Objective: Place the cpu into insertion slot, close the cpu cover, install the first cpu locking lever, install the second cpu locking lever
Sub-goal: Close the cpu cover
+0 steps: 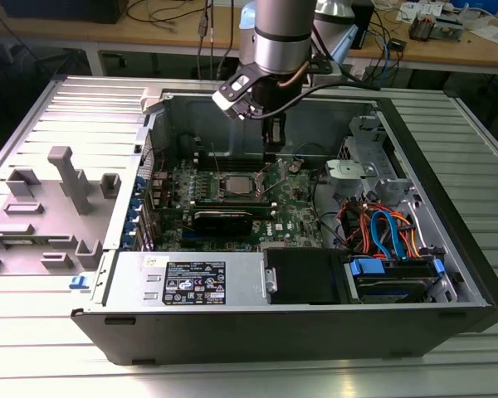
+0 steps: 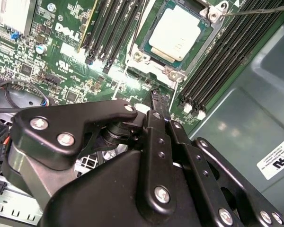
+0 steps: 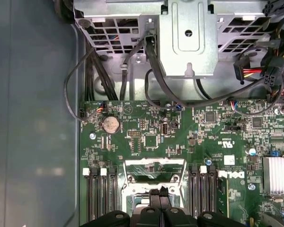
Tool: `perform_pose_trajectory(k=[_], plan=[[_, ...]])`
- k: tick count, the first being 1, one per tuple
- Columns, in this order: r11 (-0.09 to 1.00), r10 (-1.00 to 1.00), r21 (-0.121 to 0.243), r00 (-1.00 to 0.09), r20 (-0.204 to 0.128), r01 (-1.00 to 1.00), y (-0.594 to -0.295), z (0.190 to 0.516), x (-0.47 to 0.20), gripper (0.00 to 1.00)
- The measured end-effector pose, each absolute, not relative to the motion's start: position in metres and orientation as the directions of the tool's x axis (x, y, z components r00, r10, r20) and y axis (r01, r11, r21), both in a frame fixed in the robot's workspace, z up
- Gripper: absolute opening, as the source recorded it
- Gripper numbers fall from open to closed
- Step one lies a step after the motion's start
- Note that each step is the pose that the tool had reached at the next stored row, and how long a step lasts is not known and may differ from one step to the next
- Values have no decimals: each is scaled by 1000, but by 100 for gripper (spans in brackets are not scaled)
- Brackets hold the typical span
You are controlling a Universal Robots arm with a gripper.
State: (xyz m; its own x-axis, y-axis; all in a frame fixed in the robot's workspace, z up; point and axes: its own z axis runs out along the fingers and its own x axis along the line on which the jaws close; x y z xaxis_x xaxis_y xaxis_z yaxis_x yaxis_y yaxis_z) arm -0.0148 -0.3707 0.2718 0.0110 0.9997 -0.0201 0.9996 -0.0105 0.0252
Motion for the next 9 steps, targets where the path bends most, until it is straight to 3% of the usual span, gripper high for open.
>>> perform_pose_trajectory(k=[9], plan=[[-10,1000,25,11,-20,1000,-371,272,-9,11]])
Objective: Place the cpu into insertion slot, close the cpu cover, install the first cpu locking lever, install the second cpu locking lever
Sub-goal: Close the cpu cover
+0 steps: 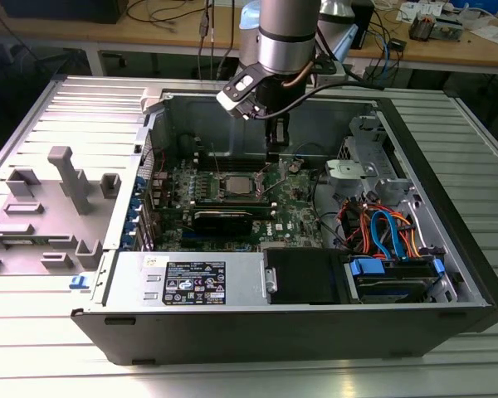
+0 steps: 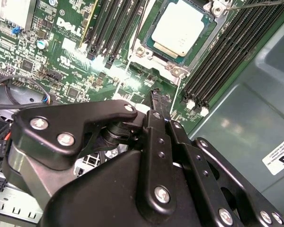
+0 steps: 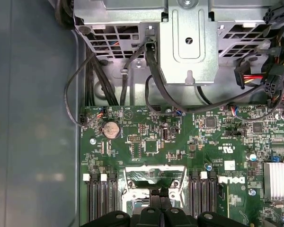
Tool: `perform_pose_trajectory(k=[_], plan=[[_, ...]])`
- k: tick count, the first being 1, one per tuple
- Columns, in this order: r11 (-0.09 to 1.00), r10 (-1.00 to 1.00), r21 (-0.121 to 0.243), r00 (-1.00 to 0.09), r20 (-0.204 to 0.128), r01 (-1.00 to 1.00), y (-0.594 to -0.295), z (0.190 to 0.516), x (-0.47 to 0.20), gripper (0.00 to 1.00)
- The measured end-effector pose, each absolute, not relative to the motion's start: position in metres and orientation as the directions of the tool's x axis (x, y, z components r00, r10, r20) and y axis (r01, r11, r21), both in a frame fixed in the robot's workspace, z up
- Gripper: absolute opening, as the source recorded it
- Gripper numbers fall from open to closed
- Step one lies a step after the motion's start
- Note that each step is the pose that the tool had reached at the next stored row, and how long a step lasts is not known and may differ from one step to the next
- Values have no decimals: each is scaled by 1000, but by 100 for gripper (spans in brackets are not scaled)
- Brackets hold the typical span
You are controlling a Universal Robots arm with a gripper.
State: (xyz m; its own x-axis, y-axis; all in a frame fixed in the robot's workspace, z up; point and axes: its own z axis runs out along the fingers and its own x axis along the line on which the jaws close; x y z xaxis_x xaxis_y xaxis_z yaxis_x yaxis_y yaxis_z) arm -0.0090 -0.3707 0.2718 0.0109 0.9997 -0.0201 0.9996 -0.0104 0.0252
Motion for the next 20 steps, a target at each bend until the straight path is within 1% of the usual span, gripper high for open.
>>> perform_pose_trajectory(k=[20], plan=[[-10,1000,25,11,-20,1000,-371,272,4,11]])
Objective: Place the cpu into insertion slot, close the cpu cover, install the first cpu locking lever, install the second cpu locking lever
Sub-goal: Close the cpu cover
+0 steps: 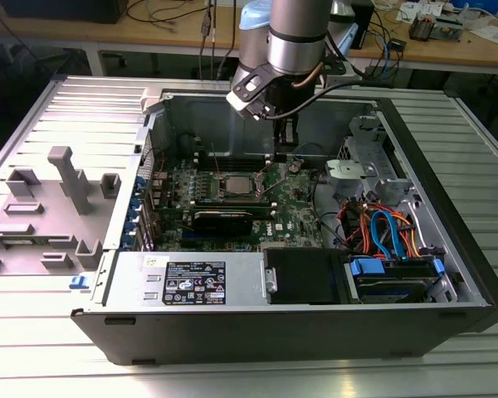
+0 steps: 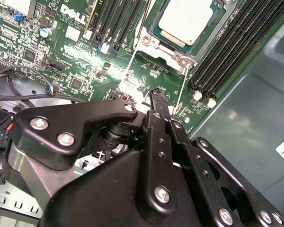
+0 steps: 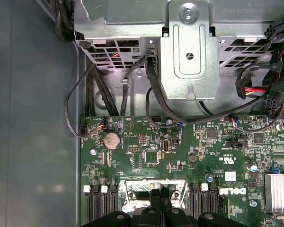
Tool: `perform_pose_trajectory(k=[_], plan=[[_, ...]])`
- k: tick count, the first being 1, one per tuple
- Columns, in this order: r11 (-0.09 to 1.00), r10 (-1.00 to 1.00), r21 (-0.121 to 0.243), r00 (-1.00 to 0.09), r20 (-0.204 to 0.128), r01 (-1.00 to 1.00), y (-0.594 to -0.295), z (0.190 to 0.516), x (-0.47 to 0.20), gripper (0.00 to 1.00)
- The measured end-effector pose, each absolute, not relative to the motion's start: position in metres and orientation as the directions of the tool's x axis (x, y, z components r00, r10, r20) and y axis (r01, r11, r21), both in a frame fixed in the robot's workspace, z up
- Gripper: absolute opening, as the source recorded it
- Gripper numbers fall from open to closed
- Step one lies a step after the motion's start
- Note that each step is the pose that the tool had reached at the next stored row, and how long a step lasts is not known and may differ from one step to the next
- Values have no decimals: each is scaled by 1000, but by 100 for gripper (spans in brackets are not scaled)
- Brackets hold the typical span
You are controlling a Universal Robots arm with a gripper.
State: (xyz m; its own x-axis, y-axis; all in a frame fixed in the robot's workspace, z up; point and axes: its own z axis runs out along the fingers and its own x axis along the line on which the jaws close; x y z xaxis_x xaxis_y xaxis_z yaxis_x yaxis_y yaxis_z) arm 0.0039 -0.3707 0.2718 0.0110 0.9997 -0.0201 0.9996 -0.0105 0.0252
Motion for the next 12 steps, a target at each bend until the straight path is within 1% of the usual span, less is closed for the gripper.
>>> perform_pose_trajectory(k=[12], plan=[[-10,1000,25,11,-20,1000,-371,272,13,11]])
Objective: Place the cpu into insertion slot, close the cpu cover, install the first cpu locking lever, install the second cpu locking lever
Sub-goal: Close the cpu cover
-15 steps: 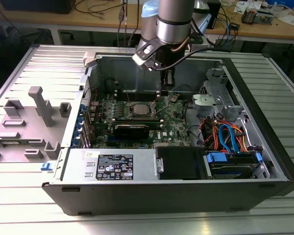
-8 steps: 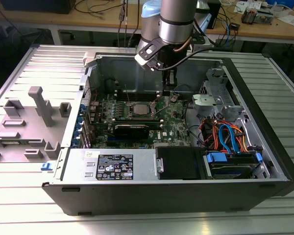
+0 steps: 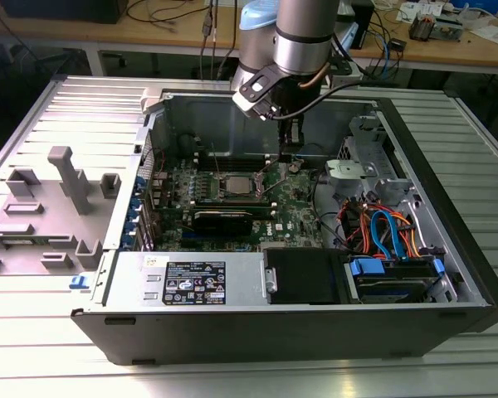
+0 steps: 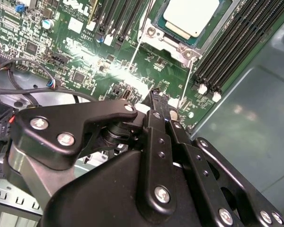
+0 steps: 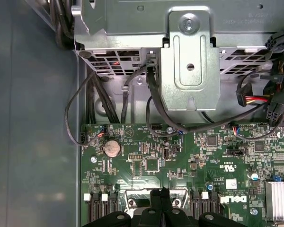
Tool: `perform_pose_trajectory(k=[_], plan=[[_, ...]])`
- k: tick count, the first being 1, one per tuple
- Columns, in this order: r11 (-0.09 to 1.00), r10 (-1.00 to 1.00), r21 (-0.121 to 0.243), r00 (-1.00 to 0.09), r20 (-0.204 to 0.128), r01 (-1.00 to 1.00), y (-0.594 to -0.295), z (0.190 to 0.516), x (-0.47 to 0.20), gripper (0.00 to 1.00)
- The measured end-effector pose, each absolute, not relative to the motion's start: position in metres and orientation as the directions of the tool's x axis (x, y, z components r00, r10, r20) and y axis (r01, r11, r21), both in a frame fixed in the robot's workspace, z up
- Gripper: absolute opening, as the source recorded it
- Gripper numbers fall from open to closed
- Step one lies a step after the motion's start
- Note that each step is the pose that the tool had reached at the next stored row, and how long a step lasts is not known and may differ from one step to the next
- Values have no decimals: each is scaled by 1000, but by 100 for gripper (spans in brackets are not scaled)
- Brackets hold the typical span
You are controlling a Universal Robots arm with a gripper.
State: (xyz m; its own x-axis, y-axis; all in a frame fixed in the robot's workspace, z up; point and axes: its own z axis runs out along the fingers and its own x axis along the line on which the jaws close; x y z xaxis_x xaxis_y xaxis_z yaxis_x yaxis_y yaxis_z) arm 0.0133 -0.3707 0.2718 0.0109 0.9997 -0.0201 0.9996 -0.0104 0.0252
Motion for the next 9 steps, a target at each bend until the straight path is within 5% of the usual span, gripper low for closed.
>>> perform_pose_trajectory(k=[9], plan=[[-11,1000,25,11,-20,1000,-371,272,20,11]])
